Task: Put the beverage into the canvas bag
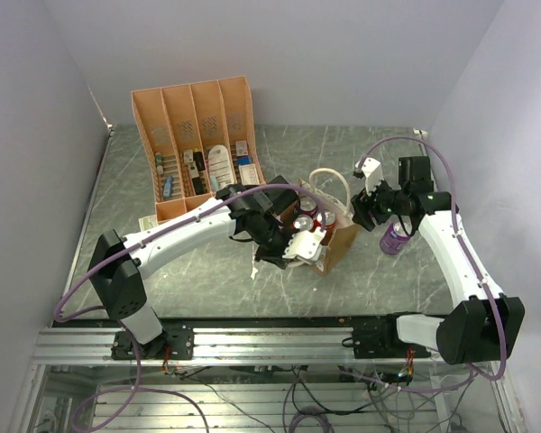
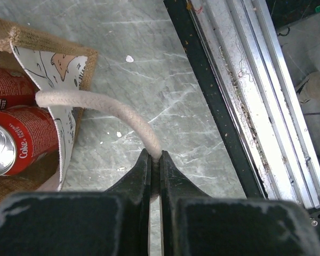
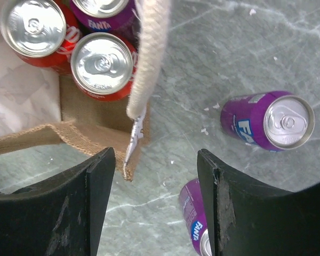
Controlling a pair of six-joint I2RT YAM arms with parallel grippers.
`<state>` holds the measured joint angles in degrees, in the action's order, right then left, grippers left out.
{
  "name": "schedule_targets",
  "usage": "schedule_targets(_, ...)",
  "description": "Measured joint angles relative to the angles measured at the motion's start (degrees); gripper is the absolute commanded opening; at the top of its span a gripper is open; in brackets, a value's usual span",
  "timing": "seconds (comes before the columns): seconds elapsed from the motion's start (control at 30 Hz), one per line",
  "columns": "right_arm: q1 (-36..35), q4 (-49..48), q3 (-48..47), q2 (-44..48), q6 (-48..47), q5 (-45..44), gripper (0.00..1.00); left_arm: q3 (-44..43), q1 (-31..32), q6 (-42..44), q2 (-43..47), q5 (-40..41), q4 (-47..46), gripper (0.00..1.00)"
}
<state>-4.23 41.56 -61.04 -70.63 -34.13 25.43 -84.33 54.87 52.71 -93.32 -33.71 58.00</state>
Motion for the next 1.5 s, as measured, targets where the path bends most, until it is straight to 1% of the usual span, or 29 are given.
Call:
schedule_targets(0.13, 0.0, 1.3, -2.1, 0.0, 1.2, 2.6, 0.70, 0.5, 0.0, -0.1, 0.0, 0.0, -0.7, 0.07)
schedule_targets(0.27, 0.0, 1.4, -3.5, 1.6, 3.7, 2.5, 0.73, 0.8, 0.0, -0.7, 0.0, 0.0, -2.1, 0.07)
schedule_targets(0.37, 0.0, 1.7, -3.5, 4.6, 5.1, 1.0, 0.74, 0.8, 0.1, -1.1, 0.0, 0.0, -2.9, 0.07)
schedule_targets(0.5, 0.7, 2.2, -3.5, 7.6, 7.6, -3.5, 0.77, 1.0, 0.1, -1.7, 0.0, 0.1, -3.8, 0.07)
schedule_targets(0.57, 2.2, 3.0, -3.4, 7.6, 8.4, -5.3, 0.79, 1.0, 0.1, -1.8, 0.0, 0.2, -3.9, 0.07)
schedule_targets(0.77, 9.8, 4.0, -0.3, 5.2, 9.0, -10.4, 0.88, 1.0, 0.3, -2.4, 0.0, 0.3, -4.2, 0.07)
schedule_targets(0.87, 12.5, 5.1, 0.6, 3.2, 8.4, -11.5, 0.96, 1.0, 0.6, -2.7, -0.1, 0.4, -4.2, 0.07)
schedule_targets(0.93, 13.9, 5.7, 0.7, 1.8, 8.0, -12.2, 0.99, 1.0, 0.7, -2.8, -0.2, 0.5, -4.3, 0.07)
schedule_targets(1.1, 16.8, 5.9, 1.6, -0.9, 6.6, -13.2, 1.00, 1.0, 0.9, -3.1, -0.3, 0.9, -4.5, 0.07)
schedule_targets(1.2, 17.9, 5.8, 1.7, -2.8, 5.9, -13.0, 0.98, 1.0, 1.0, -3.3, -0.6, 1.1, -4.5, 0.07)
schedule_targets(1.37, 19.5, 5.3, 1.7, -8.3, 4.6, -11.3, 0.91, 1.0, 1.3, -3.5, -0.8, 1.3, -4.6, 0.07)
schedule_targets(1.5, 20.4, 5.2, 1.7, -11.9, 3.8, -9.3, 0.81, 1.0, 1.4, -3.5, -0.8, 1.5, -4.6, 0.07)
